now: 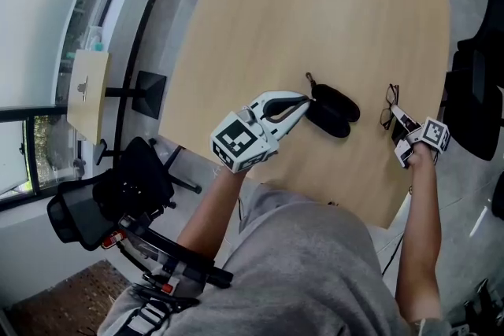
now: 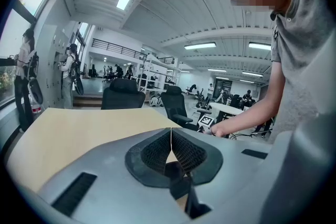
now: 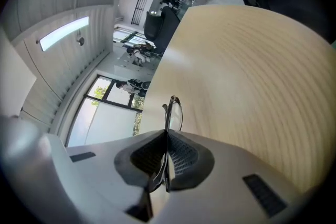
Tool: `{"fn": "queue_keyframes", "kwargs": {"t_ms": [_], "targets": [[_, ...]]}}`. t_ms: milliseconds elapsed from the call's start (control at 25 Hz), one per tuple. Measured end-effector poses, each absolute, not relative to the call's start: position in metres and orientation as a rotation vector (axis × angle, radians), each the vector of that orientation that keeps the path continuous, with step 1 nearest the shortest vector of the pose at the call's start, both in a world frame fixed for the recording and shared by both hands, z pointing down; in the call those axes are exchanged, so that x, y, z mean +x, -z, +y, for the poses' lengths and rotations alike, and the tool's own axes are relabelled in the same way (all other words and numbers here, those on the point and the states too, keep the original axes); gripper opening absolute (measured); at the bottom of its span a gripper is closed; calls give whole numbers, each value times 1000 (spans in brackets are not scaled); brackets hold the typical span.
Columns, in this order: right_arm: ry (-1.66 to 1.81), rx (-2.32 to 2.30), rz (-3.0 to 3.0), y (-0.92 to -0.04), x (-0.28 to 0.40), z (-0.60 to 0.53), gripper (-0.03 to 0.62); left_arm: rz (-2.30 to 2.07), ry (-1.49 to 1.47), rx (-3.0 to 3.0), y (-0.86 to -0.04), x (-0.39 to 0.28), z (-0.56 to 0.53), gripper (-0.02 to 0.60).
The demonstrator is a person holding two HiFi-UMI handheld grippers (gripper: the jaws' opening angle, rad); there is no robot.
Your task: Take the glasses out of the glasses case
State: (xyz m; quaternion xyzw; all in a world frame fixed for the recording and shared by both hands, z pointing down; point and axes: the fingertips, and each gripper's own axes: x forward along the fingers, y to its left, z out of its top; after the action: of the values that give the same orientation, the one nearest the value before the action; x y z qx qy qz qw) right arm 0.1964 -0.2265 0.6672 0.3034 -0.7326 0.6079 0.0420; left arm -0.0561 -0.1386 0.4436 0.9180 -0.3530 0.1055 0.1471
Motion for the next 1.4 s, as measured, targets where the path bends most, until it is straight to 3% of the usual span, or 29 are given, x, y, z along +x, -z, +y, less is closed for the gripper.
{"fn": "queue_keyframes", "kwargs": {"t_ms": [520,1400], "targets": [[-1904,966,-2167,-685,208,-221,23,-975,-303,2621,-458,-55,-147,6],[-1475,904,-2213,-665,208,-217,26,-946,-307,2616,-459,-48,-149,6]]}}
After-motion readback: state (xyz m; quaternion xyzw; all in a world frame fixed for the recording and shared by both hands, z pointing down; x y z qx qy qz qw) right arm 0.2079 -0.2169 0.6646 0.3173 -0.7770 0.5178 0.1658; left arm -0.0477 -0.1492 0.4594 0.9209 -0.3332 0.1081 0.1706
